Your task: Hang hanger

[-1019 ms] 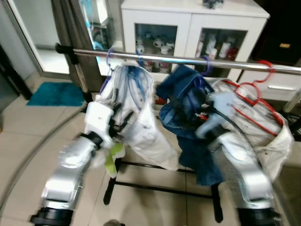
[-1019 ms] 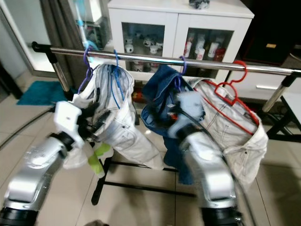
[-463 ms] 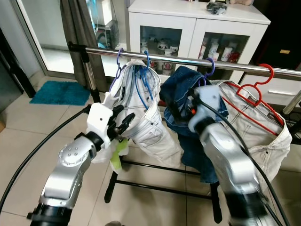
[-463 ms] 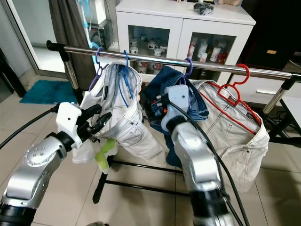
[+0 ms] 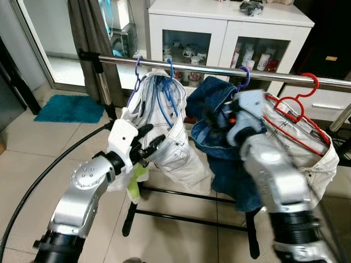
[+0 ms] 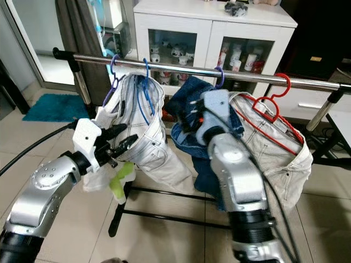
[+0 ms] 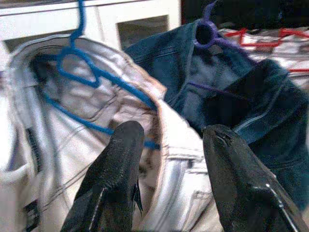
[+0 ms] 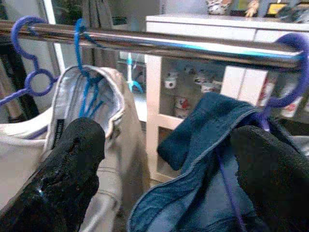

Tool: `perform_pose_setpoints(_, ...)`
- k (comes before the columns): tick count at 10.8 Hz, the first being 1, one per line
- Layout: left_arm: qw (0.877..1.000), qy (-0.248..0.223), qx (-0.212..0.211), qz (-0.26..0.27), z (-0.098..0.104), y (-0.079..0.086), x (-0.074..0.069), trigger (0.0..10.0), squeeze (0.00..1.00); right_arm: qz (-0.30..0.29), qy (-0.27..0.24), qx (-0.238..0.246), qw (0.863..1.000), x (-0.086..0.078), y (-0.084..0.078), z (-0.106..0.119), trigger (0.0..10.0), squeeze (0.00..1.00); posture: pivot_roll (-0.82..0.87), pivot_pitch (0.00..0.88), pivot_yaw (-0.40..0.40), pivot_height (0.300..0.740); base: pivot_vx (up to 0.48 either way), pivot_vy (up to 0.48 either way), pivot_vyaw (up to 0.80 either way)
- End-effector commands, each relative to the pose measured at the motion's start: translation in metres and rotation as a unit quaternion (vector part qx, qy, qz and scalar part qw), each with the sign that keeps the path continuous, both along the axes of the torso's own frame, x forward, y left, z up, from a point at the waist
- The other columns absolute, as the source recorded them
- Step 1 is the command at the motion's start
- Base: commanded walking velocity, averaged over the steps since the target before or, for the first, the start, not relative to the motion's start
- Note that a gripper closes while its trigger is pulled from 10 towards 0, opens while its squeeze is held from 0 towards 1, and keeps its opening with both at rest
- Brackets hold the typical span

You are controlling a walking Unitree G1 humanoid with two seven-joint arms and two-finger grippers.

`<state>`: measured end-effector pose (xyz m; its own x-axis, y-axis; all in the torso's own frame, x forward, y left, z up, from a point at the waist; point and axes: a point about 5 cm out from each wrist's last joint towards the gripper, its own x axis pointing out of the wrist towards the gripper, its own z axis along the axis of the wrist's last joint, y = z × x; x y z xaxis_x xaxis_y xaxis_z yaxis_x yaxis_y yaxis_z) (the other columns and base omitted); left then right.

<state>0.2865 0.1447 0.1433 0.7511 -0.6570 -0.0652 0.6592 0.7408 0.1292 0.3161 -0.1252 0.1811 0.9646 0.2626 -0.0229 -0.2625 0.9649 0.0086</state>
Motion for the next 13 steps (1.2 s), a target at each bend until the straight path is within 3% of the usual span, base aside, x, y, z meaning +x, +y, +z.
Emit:
perform_pose_setpoints(1, 0.999, 0.002, -0.008, -0.034, 0.005, -0.005, 0.003, 10.0, 0.00, -0.021, 0.007, -0.007, 1.000, 0.000, -0.009, -0.001, 10.0, 1.00, -0.02, 0.000, 0.002, 0.740, 0.000, 0.000, 0.00)
perform_pose_setpoints(2, 0.994, 0.028, -0.015, -0.108, 0.007, -0.014, 0.002, 10.0, 0.00, -0.045, 0.020, -0.014, 0.999, 0.007, -0.016, -0.003, 10.0, 1.00, -0.02, 0.000, 0.008, 0.740, 0.000, 0.000, 0.00)
perform_pose_setpoints(3, 0.991, 0.035, -0.010, -0.130, 0.007, -0.018, 0.002, 10.0, 0.00, -0.048, 0.025, -0.016, 0.998, 0.010, -0.017, -0.005, 10.0, 1.00, -0.02, 0.000, 0.013, 0.740, 0.000, 0.000, 0.00)
perform_pose_setpoints(4, 0.987, 0.035, -0.001, -0.154, 0.008, -0.025, 0.007, 10.0, 0.00, -0.035, 0.044, -0.021, 0.998, 0.020, -0.015, -0.011, 10.0, 0.00, -0.03, 0.000, 0.024, 0.740, 0.000, 0.000, 0.00)
perform_pose_setpoints(5, 0.987, 0.033, -0.001, -0.156, 0.009, -0.026, 0.009, 10.0, 0.00, -0.027, 0.053, -0.015, 0.998, 0.025, -0.014, -0.013, 10.0, 0.00, -0.03, 0.000, 0.027, 0.740, 0.000, 0.000, 0.00)
perform_pose_setpoints(6, 0.986, 0.028, 0.004, -0.162, 0.010, -0.027, 0.012, 10.0, 0.00, -0.028, 0.054, -0.013, 0.998, 0.039, -0.014, -0.012, 3.6, 0.00, -0.02, 0.000, 0.026, 0.740, 0.000, 0.000, 0.00)
perform_pose_setpoints(7, 0.986, 0.028, 0.006, -0.166, 0.010, -0.028, 0.013, 10.0, 0.00, -0.031, 0.051, -0.014, 0.998, 0.043, -0.015, -0.010, 3.6, 0.00, -0.02, 0.000, 0.026, 0.740, 0.000, 0.000, 0.00)
perform_pose_setpoints(8, 0.985, 0.029, 0.006, -0.167, 0.010, -0.027, 0.013, 10.0, 0.00, -0.031, 0.049, -0.014, 0.998, 0.045, -0.015, -0.008, 0.4, 0.00, -0.02, 0.000, 0.022, 0.740, 0.000, 0.000, 0.00)
perform_pose_setpoints(10, 0.986, 0.027, 0.007, -0.167, 0.009, -0.026, 0.013, 10.0, 0.00, -0.039, 0.054, -0.030, 0.997, 0.054, -0.020, -0.009, 1.9, 0.00, -0.02, 0.000, 0.018, 0.740, 0.000, 0.000, 0.00)
perform_pose_setpoints(13, 0.986, 0.024, 0.006, -0.168, 0.009, -0.028, 0.014, 10.0, 0.00, -0.048, 0.063, -0.051, 0.996, 0.065, -0.028, -0.012, 2.9, 0.00, -0.02, 0.000, 0.017, 0.740, 0.000, 0.000, 0.00)
